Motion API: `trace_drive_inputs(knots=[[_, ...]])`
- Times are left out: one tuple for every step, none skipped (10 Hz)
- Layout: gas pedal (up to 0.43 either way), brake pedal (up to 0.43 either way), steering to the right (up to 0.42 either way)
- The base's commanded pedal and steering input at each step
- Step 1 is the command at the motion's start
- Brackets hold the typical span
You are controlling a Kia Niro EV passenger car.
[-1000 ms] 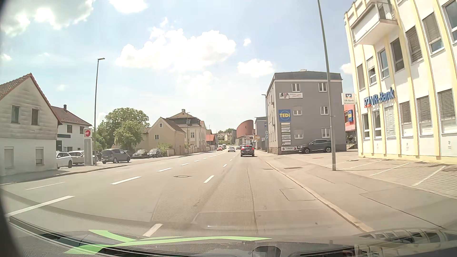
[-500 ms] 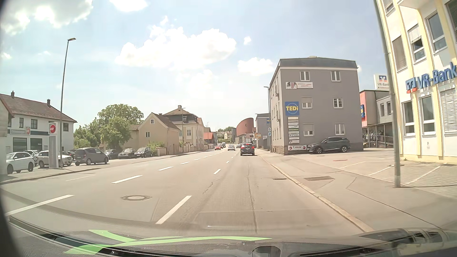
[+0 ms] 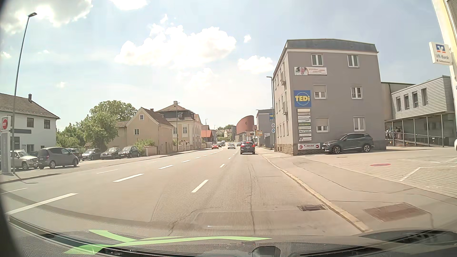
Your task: Follow the waypoints while adhering to traffic rules and regulations
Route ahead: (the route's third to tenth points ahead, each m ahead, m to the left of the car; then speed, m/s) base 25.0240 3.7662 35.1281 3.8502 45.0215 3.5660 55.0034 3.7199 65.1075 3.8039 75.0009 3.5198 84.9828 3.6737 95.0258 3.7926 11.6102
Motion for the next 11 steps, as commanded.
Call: trace_drive_inputs(knots=[[0.047, 0.000, -0.005], [0.047, 0.000, -0.004], [0.020, 0.000, -0.003], [0.000, 0.000, -0.004], [0.000, 0.000, -0.004], [0.000, 0.000, -0.002], [0.000, 0.000, -0.001], [0.000, 0.000, -0.001], [0.000, 0.000, -0.001], [0.000, 0.000, -0.003], [0.000, 0.000, -0.004]])
